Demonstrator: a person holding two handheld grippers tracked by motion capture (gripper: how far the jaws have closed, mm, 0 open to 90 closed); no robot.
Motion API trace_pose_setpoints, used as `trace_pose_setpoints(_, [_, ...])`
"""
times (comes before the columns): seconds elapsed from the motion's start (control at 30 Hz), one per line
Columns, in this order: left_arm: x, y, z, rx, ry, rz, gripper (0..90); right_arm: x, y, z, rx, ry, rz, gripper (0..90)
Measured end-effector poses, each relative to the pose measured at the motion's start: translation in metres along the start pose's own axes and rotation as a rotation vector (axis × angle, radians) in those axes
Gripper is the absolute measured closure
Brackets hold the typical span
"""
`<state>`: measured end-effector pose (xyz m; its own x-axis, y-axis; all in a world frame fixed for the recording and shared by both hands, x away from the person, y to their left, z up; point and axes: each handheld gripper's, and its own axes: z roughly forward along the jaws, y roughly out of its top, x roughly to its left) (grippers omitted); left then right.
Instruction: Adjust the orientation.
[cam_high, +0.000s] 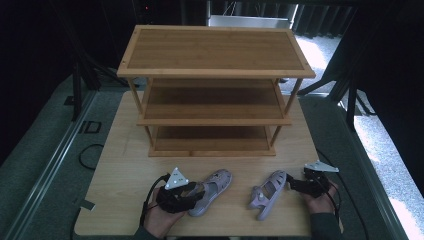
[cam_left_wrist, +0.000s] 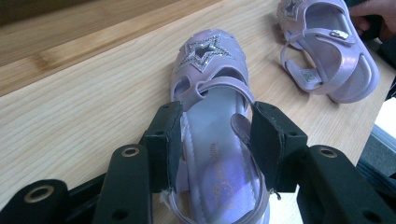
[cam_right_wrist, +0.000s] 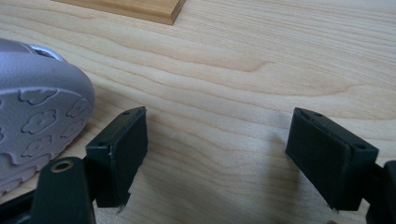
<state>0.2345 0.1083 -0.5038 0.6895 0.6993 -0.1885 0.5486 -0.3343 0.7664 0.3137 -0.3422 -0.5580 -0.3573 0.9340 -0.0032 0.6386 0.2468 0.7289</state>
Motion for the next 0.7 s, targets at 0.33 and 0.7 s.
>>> trace_pose_setpoints(0.33, [-0.0068, 0.0023, 0.0062, 0.012, -0.005, 0.026, 53.8, -0.0002, -0.0001, -0.0002, -0.001, 0.001, 0.000, 20.3])
trace_pose_setpoints(0.7, [-0.0050, 0.0012, 0.0046, 0.015, 0.014, 0.032, 54.6, -0.0002, -0.0002, -0.0002, -0.001, 0.001, -0.001, 20.3])
